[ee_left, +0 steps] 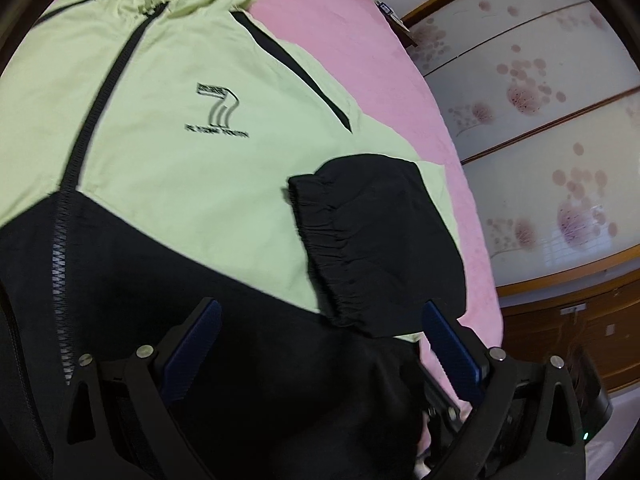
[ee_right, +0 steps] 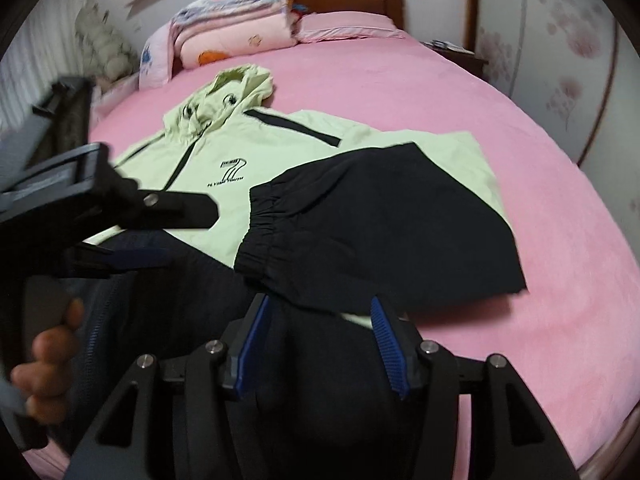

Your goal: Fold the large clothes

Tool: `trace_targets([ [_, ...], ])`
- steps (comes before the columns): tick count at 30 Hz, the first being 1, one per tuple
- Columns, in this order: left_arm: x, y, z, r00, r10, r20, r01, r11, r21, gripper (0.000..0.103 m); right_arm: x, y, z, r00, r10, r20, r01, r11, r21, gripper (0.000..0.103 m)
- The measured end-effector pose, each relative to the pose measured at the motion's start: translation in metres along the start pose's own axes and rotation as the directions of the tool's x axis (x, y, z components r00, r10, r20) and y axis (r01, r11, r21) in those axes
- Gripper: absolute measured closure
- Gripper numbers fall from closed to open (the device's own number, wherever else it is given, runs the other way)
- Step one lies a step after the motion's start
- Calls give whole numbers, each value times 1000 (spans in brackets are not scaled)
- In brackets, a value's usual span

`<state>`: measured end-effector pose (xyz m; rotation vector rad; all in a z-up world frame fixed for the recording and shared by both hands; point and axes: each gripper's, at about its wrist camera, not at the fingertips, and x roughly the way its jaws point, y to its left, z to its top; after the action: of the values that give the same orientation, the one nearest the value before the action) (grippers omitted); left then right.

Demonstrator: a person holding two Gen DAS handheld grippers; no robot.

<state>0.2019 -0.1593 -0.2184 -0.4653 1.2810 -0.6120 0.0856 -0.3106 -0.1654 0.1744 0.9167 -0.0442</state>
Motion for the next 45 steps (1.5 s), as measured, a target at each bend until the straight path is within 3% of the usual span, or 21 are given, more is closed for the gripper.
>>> trace_targets([
  [3, 19, -2, 3, 996, -69, -50, 67, 996, -52, 17, -11, -10, -8, 1000, 22, 8, -23, 998, 57, 51],
  [9, 54, -4, 6, 992, -103, -78, 93, 987, -128, 18, -18, -24, -16, 999, 41, 16, -42, 993, 110, 51],
  [11, 59, -6, 8, 986, -150, -71, 138, 980, -145, 32, -18, -28, -17, 999, 49, 18, -50, 991, 123, 51],
  [13, 67, -8, 8, 980, -176, -93, 159, 973, -166, 59, -17, -30, -17, 998, 55, 17, -57, 989, 135, 51],
  [15, 77, -14, 9, 977, -182, -107, 163, 972, -171, 68, -16, -32, -18, 998, 63, 18, -65, 987, 147, 51],
  [19, 94, -32, 8, 978, -169, -120, 150, 977, -152, 70, -19, -33, -20, 997, 70, 28, -74, 985, 155, 51],
  [20, 98, -37, 8, 981, -150, -121, 132, 981, -143, 77, -19, -33, -21, 997, 69, 29, -73, 985, 155, 51],
  [21, 97, -38, 10, 986, -116, -121, 101, 987, -128, 95, -20, -33, -22, 997, 67, 29, -70, 985, 155, 51],
  [22, 97, -41, 10, 988, -94, -119, 80, 990, -113, 95, -21, -33, -22, 998, 64, 28, -68, 986, 155, 51],
  [25, 77, -67, 21, 999, -5, -33, 5, 1000, -12, 96, -22, -37, -25, 999, 45, 20, -48, 987, 156, 51],
  [27, 48, -94, 36, 998, 40, 55, -44, 996, 81, 96, -21, -42, -26, 999, 37, 16, -39, 986, 161, 51],
  [31, -10, -128, 70, 974, 71, 216, -111, 977, 182, 96, -13, -51, -19, 1000, 18, 6, -19, 985, 174, 51],
  [36, -94, -134, 111, 921, 100, 377, -186, 962, 199, 96, 11, -60, 9, 1000, 18, 17, -21, 979, 202, 51],
  [38, -120, -133, 121, 890, 129, 437, -237, 950, 203, 96, 28, -62, 22, 1000, 21, 5, -22, 978, 206, 51],
  [43, -165, -102, 139, 851, 188, 491, -296, 943, 150, 96, 70, -56, 47, 998, 34, -47, -24, 979, 201, 51],
  [45, -172, -85, 138, 843, 207, 496, -307, 943, 128, 96, 80, -52, 56, 998, 33, -49, -23, 980, 195, 51],
])
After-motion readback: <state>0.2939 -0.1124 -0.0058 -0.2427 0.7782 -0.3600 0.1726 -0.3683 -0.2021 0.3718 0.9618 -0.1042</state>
